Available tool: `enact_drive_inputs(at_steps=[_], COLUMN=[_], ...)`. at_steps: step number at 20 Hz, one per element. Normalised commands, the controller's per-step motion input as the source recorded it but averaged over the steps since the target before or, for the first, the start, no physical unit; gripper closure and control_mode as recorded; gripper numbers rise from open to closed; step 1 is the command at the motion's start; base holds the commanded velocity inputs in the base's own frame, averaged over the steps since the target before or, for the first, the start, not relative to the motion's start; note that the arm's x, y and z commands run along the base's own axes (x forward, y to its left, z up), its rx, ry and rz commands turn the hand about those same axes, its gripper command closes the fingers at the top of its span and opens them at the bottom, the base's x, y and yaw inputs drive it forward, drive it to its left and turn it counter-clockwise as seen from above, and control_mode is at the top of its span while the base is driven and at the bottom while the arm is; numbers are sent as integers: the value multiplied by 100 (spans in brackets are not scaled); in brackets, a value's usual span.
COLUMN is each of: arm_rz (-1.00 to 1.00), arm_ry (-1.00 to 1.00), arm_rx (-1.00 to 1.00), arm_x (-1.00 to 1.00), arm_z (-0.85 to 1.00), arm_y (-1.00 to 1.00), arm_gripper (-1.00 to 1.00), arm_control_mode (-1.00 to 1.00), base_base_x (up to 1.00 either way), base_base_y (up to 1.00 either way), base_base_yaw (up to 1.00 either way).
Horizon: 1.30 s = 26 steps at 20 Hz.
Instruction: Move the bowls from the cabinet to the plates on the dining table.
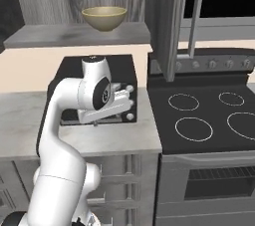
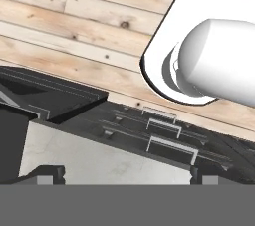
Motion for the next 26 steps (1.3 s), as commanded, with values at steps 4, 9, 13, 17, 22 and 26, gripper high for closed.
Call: enact_drive_inputs(at_steps=[4, 9, 13, 17, 22, 26], arm_rz=[0, 0, 0, 0, 0, 0], arm_ry=[0, 0, 0, 0, -2, -7], arm_rx=[0, 0, 0, 0, -7, -9], arm_x=[0, 0, 0, 0, -1, -8], arm_z=[0, 0, 0, 0, 26, 77], arm_y=[0, 0, 0, 0, 2, 0], arm_gripper=[-100, -100, -100, -100, -100, -100], arm_control_mode=[100, 100, 100, 100, -100, -100], base_base_x=[31, 2, 0, 0, 0, 0], base_base_y=[23, 11, 0, 0, 0, 0], base_base_yaw=[-12, -3, 0, 0, 0, 0])
